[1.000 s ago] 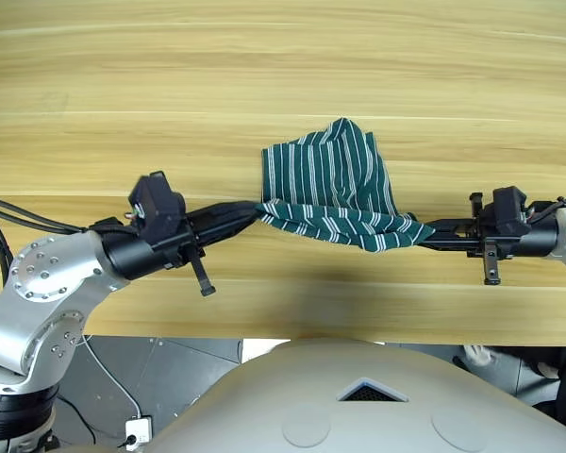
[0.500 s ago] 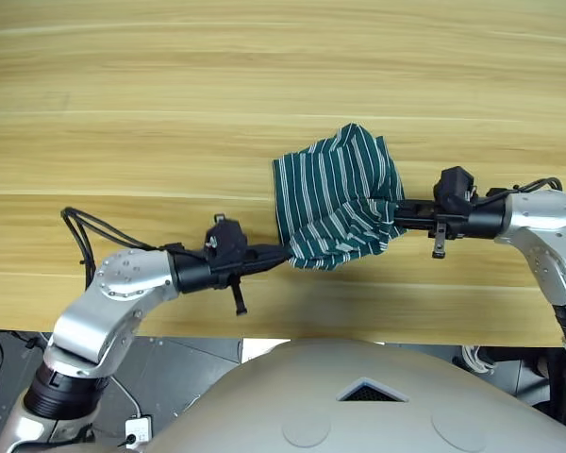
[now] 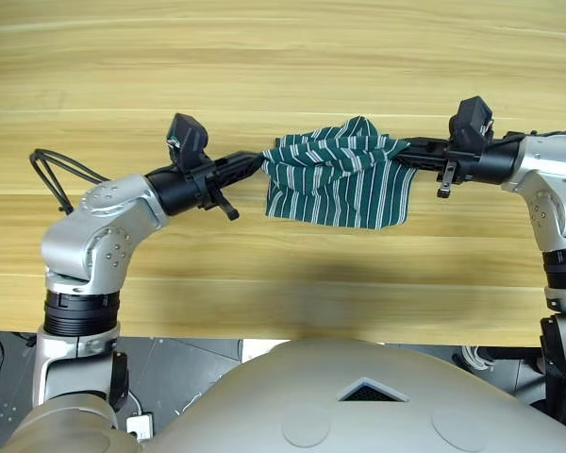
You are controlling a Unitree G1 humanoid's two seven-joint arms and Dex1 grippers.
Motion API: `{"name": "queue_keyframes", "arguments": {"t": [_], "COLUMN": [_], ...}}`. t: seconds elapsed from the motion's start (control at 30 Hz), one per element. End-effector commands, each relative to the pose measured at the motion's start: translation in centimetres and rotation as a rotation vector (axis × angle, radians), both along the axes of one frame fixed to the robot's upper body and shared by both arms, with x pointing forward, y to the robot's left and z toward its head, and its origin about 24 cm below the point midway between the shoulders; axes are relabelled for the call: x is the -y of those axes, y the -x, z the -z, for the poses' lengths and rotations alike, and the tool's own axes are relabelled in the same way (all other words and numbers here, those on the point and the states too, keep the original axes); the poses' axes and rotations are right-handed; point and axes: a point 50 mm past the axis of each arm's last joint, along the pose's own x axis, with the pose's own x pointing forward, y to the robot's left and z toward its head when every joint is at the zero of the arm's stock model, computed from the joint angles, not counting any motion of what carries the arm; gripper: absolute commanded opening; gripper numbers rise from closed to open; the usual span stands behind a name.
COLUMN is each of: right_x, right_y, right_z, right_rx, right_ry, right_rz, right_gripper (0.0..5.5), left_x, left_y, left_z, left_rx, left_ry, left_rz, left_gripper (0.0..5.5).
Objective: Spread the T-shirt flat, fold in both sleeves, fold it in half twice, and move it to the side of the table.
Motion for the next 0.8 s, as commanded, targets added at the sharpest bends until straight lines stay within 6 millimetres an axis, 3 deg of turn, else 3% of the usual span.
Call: {"name": "queue_keyframes", "arguments": {"t": [0.03,0.2,0.43,0.8], "right_x": [0.1,-0.3,-0.1,-0.2], "right_y": [0.5,0.7,-0.7,-2.2], "right_z": [1.1,2.4,3.3,3.1], "right_rx": [0.002,0.005,0.046,0.055], "right_ry": [0.036,0.062,0.057,0.049], "right_rz": [0.006,0.026,0.180,0.321], "right_gripper": [0.02,0.02,0.02,0.02], "left_x": [-0.5,1.2,1.5,1.1], "left_y": [-0.6,-2.3,-3.6,-4.3], "left_z": [2.3,1.4,-1.4,0.6], "left_rx": [-0.087,-0.032,0.072,0.027], "left_ry": [-0.098,0.004,0.236,0.108], "left_rz": [-0.055,-0.048,-0.084,-0.186], "left_gripper": [0.00,0.00,0.00,0.00]}}
